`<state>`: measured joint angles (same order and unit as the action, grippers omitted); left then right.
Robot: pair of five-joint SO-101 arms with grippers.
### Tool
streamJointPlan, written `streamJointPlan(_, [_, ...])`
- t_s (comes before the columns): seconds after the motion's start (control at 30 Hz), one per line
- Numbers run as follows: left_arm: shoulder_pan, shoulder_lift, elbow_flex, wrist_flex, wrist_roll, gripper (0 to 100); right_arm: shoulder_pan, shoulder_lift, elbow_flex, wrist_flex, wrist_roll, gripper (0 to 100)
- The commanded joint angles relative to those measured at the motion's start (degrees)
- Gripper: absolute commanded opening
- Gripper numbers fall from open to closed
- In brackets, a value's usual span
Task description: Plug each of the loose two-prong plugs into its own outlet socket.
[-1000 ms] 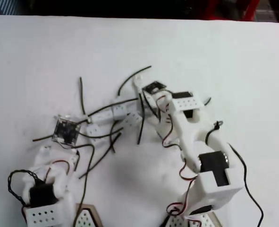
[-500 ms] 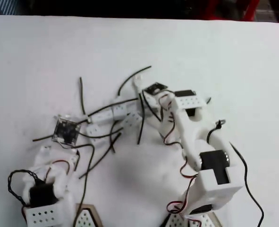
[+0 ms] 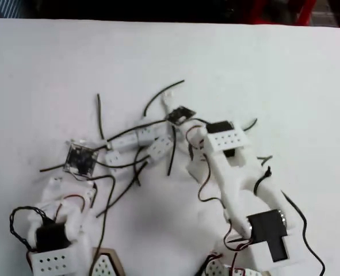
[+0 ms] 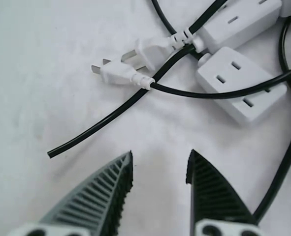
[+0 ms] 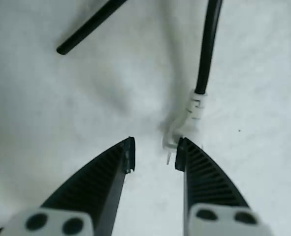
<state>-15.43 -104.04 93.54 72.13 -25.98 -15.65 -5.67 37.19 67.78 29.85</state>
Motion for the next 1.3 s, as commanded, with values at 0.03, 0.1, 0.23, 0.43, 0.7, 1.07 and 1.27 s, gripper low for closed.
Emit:
streamJointPlan(0.03, [-0.5,-0.1,-2.1,0.3,0.0,19,4.1,-0.7,-0.2,-2.6,3.9,14.5])
streamJointPlan(0.1, [-0.5,-0.1,-2.1,0.3,0.0,19,4.7,2.0,-0.5,-2.8,4.7,14.5])
streamJointPlan(0.23, [-0.5,-0.1,-2.1,0.3,0.0,19,4.8,8.7,-3.4,-2.8,4.7,14.4])
streamJointPlan(0.43, [-0.5,-0.1,-2.1,0.3,0.0,19,4.8,12.4,-6.9,-2.4,4.5,10.8])
streamJointPlan(0.7, [-0.5,-0.1,-2.1,0.2,0.0,19,4.4,2.1,-7.1,4.8,1.7,15.2])
streamJointPlan(1.07, [-0.5,-0.1,-2.1,0.2,0.0,20,6.3,-1.5,-5.7,2.7,0.8,15.1])
streamJointPlan(1.27, [-0.5,-0.1,-2.1,0.2,0.0,20,8.2,7.8,-7.3,-2.2,0.8,14.9])
